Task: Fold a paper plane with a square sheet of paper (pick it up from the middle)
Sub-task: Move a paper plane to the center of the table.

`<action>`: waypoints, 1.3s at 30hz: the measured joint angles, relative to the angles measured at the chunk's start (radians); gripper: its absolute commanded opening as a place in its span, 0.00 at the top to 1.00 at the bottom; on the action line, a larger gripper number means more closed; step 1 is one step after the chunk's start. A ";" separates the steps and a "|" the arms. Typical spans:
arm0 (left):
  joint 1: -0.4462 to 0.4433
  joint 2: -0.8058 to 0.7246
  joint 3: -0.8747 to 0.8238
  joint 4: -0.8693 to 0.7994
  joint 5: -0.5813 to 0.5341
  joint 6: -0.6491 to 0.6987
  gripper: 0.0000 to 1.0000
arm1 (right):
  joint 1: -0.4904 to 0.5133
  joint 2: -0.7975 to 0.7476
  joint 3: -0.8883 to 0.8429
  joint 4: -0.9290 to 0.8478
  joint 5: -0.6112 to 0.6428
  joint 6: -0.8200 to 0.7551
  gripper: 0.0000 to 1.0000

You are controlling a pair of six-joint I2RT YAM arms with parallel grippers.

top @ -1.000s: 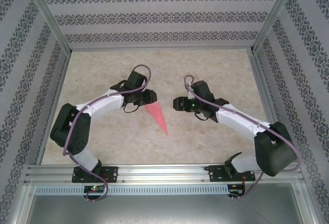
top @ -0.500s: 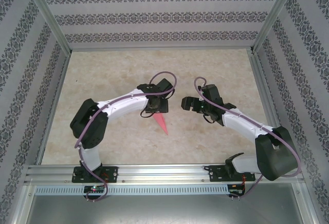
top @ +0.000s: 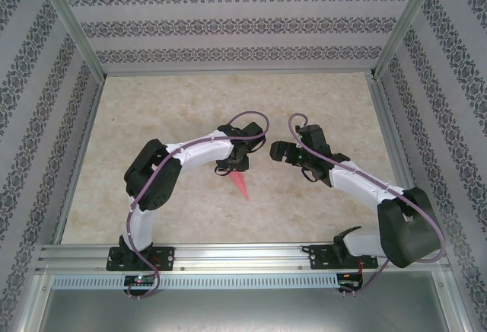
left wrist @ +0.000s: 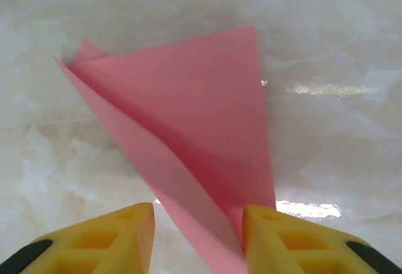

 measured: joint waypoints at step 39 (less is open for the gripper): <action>0.018 -0.291 -0.218 0.416 0.185 0.112 1.00 | -0.065 -0.078 -0.105 0.103 0.002 0.053 0.04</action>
